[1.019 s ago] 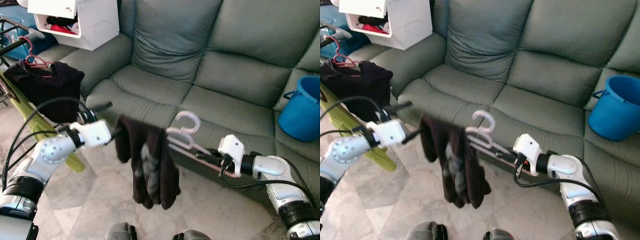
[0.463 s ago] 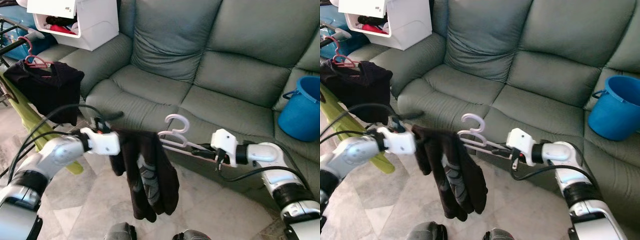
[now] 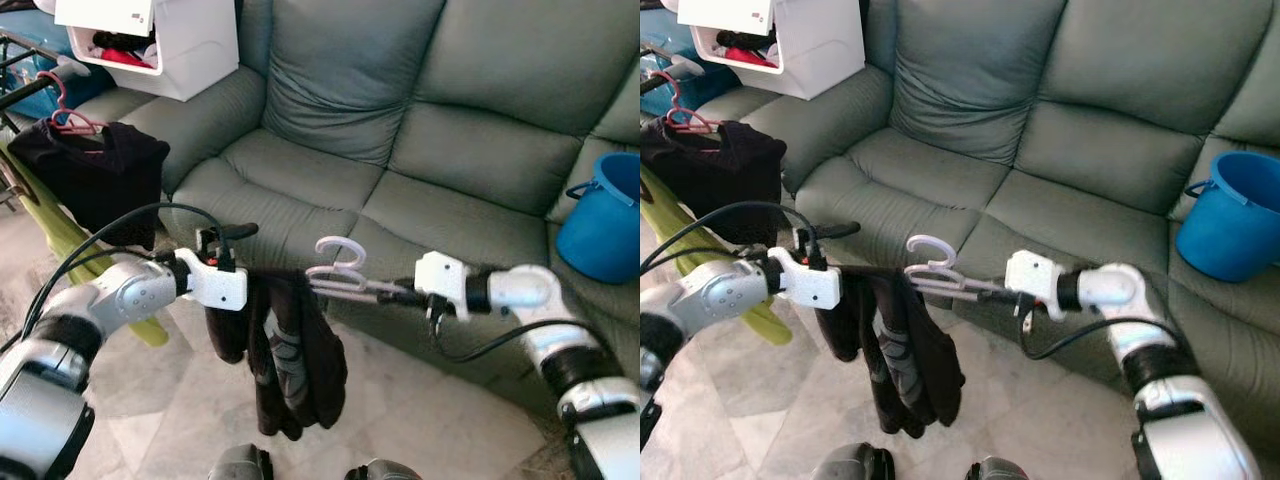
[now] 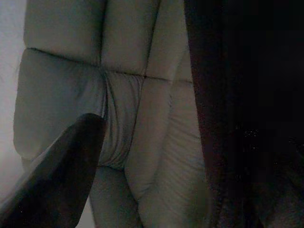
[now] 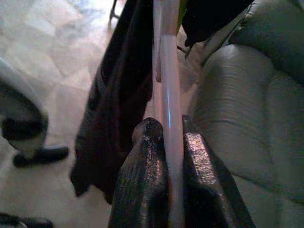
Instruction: Hang hanger
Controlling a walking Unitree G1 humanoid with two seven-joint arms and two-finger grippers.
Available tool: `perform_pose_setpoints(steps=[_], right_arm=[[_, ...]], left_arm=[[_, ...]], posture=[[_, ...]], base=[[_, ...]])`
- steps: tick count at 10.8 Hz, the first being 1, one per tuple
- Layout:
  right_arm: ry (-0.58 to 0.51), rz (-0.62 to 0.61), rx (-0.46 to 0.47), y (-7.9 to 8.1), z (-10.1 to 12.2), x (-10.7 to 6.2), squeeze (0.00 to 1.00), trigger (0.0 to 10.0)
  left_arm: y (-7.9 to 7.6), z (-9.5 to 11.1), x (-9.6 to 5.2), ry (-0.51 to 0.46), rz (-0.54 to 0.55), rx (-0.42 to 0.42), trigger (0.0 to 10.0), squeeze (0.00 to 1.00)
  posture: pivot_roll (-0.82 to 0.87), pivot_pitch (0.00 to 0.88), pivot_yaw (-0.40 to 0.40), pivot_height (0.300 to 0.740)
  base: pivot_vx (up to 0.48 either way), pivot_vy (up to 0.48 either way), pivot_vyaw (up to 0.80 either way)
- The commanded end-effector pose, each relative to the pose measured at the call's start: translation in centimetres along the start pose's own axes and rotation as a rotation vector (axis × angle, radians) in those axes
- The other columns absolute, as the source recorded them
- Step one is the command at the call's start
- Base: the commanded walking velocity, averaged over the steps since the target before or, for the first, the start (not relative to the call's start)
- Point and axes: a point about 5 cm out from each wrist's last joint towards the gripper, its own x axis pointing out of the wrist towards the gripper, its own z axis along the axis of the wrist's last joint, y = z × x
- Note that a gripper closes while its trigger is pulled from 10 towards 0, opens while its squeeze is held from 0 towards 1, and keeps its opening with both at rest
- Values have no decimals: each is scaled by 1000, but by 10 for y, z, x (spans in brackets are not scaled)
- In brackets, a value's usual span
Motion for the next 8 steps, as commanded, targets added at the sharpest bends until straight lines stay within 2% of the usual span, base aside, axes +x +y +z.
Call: perform_pose_setpoints(steps=[1, 2, 3, 4, 7, 8], right_arm=[[-23, -37, -97, -13, 12, -4, 0, 10000], [-17, -45, -114, -13, 12, -3, 0, 10000], [-17, -61, -138, -10, 11, -1, 0, 10000], [-24, -86, -147, -8, 11, 1, 0, 10000], [-56, -195, -163, -6, 10, 10, 0, 10000], [-74, -248, -152, -5, 12, 19, 0, 10000]], left_arm=[[-2, -2, 0, 13, -49, 9, 10000, 0], [-3, -6, -2, 30, -83, -1, 2549, 0], [0, -9, -4, 51, -106, -9, 0, 0], [4, -11, -4, 59, -106, -16, 0, 0], [15, -13, -1, 75, -97, -106, 0, 0], [20, -13, 0, 75, -84, -104, 0, 0]], posture=[[-80, 0, -32, 740], [-83, 0, -39, 740], [-81, 0, -41, 740], [-78, 0, -42, 740], [-82, 0, -41, 740], [-82, 0, -40, 740]], base=[[0, 0, 0], [0, 0, 0], [0, 0, 0], [0, 0, 0], [0, 0, 0], [0, 0, 0]])
